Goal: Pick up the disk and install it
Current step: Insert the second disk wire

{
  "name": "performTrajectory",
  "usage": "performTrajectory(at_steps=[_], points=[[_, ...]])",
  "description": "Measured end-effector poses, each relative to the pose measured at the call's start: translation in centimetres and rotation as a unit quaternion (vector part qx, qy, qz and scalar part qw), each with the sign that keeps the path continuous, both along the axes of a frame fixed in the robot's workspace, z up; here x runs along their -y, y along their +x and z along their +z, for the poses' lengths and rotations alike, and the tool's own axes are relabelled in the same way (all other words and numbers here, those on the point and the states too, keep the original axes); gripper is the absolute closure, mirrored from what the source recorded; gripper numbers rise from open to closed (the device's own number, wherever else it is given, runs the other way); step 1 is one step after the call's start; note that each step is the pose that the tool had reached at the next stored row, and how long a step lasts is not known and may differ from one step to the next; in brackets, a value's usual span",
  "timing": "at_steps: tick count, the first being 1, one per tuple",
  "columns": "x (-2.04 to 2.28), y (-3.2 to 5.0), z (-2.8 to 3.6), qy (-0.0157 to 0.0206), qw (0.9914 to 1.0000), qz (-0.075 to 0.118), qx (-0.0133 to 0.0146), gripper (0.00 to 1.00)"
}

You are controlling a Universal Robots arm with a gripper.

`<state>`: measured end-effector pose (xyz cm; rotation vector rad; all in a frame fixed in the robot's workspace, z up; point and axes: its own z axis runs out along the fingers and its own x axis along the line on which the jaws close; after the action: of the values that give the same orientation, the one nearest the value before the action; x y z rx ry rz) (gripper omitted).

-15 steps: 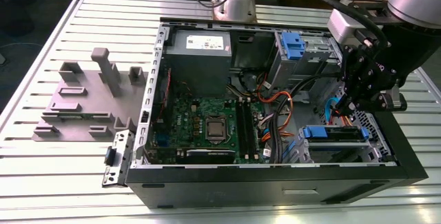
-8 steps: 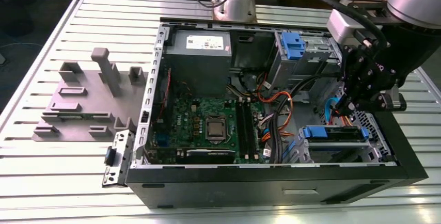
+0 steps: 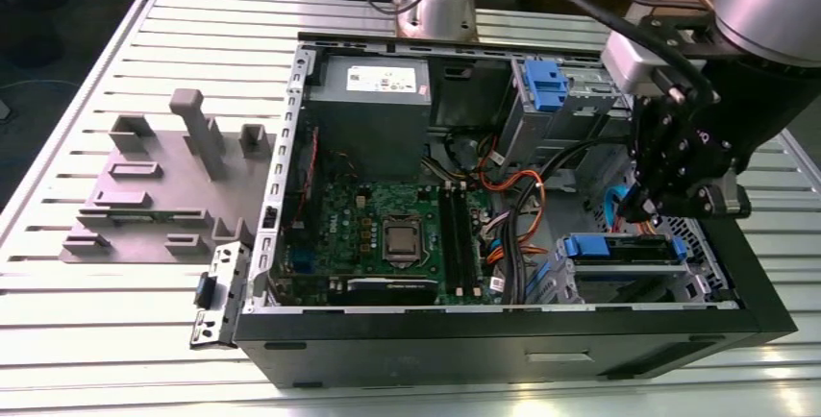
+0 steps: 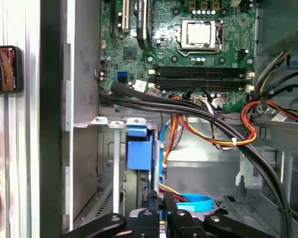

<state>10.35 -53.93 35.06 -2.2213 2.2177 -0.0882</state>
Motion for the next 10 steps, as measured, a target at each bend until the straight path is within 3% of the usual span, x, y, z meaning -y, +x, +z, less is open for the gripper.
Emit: performTrajectory(at_steps=[4,7,8,10], points=[[0.96,0.00,-0.32,0.0104,0.99995,0.000,0.0000,0.84],[1.44,0.00,-0.55,0.0207,0.99979,0.000,0.0000,0.84],[1.56,0.00,-0.64,0.0228,0.99974,0.000,0.0000,0.84],[1.64,0.00,-0.80,0.0234,0.99973,0.000,0.0000,0.84]])
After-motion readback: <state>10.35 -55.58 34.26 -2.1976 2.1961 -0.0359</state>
